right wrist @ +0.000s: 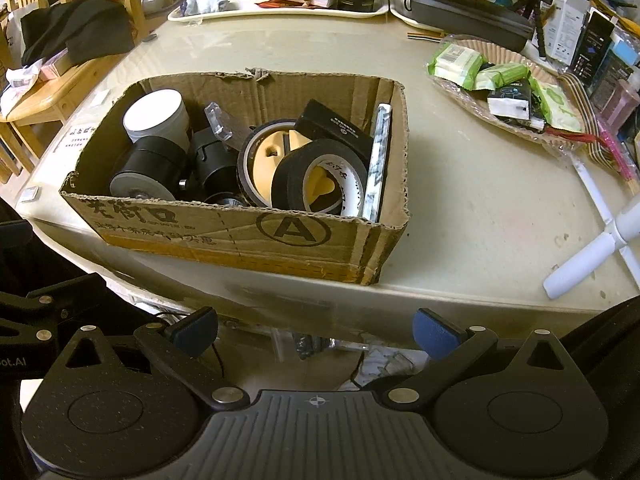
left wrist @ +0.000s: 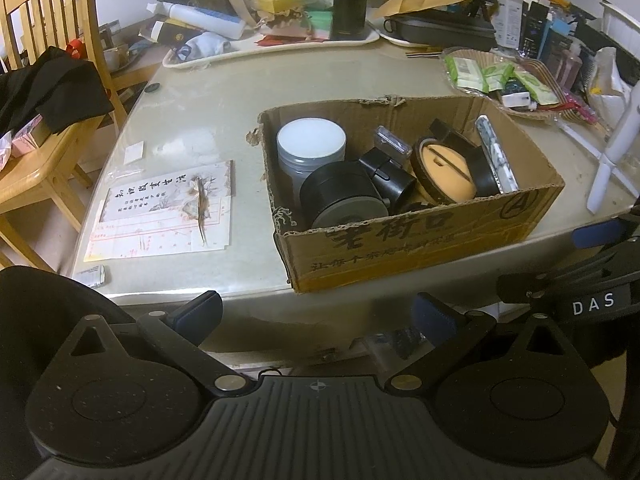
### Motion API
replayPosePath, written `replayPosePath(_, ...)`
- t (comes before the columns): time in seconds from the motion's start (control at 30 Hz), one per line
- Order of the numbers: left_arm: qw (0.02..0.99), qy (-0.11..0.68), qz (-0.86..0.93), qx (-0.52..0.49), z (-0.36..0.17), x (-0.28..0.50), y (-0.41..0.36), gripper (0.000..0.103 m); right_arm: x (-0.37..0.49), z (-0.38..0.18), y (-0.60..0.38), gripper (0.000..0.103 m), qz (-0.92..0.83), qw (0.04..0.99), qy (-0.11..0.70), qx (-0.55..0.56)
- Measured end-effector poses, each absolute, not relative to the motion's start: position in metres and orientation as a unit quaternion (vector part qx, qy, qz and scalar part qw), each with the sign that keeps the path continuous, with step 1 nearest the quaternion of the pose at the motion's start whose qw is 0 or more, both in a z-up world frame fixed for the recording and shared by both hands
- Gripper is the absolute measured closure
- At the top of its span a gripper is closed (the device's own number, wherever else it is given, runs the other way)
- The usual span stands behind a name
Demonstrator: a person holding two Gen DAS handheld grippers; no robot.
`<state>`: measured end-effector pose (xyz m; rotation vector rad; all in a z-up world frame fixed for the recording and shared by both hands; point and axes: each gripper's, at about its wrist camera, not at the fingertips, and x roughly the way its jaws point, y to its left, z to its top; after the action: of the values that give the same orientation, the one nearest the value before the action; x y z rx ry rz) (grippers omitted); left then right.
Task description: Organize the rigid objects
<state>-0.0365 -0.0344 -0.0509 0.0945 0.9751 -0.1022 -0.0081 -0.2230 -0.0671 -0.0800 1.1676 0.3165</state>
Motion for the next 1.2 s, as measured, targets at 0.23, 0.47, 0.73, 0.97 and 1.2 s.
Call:
replayPosePath(0.23,0.881,0.468,-0.049,0.045,-0.0509,-0.0366,-0.0343,0.0,-0.0082,-0.0671,-0.2227,0.0,0.149,0.822,0.549,-0.037)
replayPosePath(0.47,0.881,0.468,-0.049,0.045,-0.0508,-0.0366,-0.0342,0.0,-0.0081,-0.0672,-0.2224,0.0,0.149,0.822,0.549,-0.037)
replayPosePath(0.73,0.881,0.468,-0.049,0.045,-0.0507,-0.0365,-0.0342,0.0,-0.008,-0.0674,-0.2224,0.0,0.149,0.822,0.549,-0.037)
replayPosePath(0.97,0.881,0.468,-0.049,0.044,-0.0508,-0.0366,-0.0342,0.0,-0.0079,-0.0674,-0.2224,0.0,0.149,0.822,0.549,-0.038)
replayPosePath(1.2,0.883,0.467,-0.044,0.038,-0.0503,-0.0364,-0.0322,0.0,-0.0078,-0.0673,-0.2223,0.0,0.149,0.822,0.549,-0.037)
